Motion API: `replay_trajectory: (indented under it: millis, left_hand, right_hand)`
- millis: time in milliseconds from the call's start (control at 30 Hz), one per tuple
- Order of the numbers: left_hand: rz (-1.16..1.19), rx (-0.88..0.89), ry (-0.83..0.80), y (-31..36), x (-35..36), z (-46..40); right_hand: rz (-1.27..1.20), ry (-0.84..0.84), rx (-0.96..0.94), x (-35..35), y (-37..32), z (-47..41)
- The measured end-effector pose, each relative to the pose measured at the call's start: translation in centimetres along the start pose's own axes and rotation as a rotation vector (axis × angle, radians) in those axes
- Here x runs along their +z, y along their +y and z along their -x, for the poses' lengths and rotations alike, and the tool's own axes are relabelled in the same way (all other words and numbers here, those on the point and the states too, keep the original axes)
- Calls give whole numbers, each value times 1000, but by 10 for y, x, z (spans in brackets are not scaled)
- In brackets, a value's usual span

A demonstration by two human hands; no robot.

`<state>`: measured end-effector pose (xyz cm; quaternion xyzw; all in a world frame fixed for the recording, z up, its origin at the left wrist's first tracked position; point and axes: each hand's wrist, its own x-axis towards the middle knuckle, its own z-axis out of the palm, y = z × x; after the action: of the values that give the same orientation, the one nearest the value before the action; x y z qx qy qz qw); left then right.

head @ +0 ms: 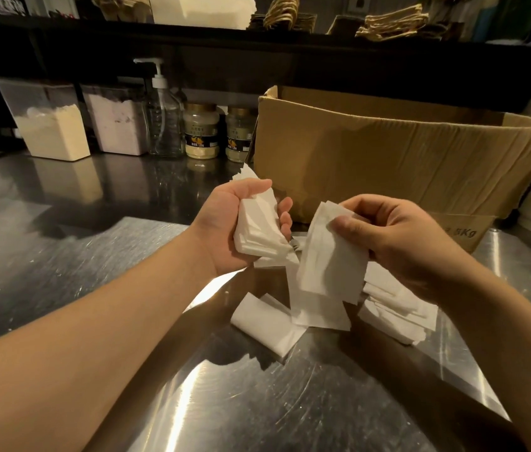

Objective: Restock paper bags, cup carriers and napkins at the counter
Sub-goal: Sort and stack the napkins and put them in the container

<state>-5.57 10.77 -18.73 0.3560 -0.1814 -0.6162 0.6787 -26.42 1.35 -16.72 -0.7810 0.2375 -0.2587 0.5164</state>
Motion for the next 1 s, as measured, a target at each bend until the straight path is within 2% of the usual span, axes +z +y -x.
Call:
replay_trajectory:
  millis: [67,167,233,367,633,833,1000]
  left_hand:
    - [-19,-10,-30,0,2,1]
    - [-94,-27,-109,-2,3,3]
    - [-179,-53,-122,-3,2,2]
    - [-279,-93,-154,-7,2,0]
    - [-473,-74,-146,-13,9,6]
    - [-531,-67,-201,-15,6,6]
    - [-510,-103,-256,-17,5,5]
  right_hand:
    - [-52,-63,43,-2,0,0]
    - [-289,-285,21,-9,-7,8]
    - [-363,-335,-6,-8,-10,12]
    - [-185,-196,-56,4,-7,10]
    - [-277,-123,-102,27,-8,14]
    - [-236,108,-78,33,-5,12]
    - [-251,203,-86,37,-6,12]
